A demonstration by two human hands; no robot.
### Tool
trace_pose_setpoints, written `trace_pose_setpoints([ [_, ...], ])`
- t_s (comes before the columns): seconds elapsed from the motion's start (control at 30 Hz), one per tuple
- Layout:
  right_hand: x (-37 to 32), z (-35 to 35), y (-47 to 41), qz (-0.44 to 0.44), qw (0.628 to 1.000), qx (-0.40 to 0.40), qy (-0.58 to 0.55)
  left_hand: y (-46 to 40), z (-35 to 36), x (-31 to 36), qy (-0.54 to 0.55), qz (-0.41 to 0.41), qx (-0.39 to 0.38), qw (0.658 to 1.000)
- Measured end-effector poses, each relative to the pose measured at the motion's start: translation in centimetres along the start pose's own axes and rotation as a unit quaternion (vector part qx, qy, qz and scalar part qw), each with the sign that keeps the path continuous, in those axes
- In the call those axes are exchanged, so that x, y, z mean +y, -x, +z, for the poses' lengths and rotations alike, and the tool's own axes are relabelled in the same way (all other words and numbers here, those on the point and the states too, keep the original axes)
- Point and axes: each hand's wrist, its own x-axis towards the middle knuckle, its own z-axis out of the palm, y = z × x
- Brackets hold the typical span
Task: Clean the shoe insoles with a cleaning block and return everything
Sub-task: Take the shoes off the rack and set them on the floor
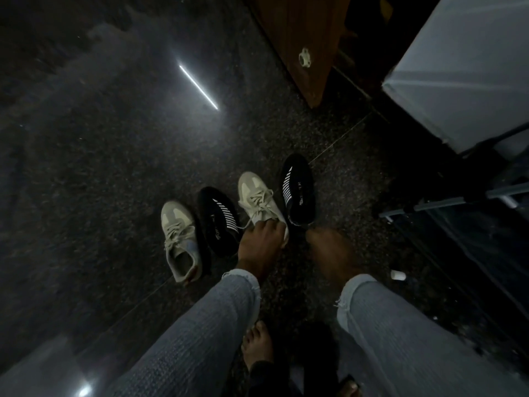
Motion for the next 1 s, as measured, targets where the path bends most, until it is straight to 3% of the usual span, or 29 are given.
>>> trace_pose_setpoints([
  [0.1,1.6,-0.9,1.4,0.017,0.999,0.028,-0.013,-0.4,-2.4,2.3,0.001,0.001,-0.063,0.998],
  [0.23,0.9,-1.7,1.4,0.032,0.999,0.030,-0.029,-0.5,-1.8,1.9,-0.035,-0.019,-0.062,0.997],
  [0.5,3.1,-6.0,8.6,0.067,0.989,0.086,-0.099,1.7,-5.9,8.7,0.019,0.029,-0.034,0.999],
  [0.6,4.4,-8.0,12.6,0.138,0.980,0.086,-0.115,3.6,-8.0,12.3,0.009,0.067,-0.020,0.998],
  [1.0,13.4,-16.4,31.4,0.292,0.917,0.249,-0.109,4.5,-21.0,29.6,-0.014,0.252,0.071,0.965],
])
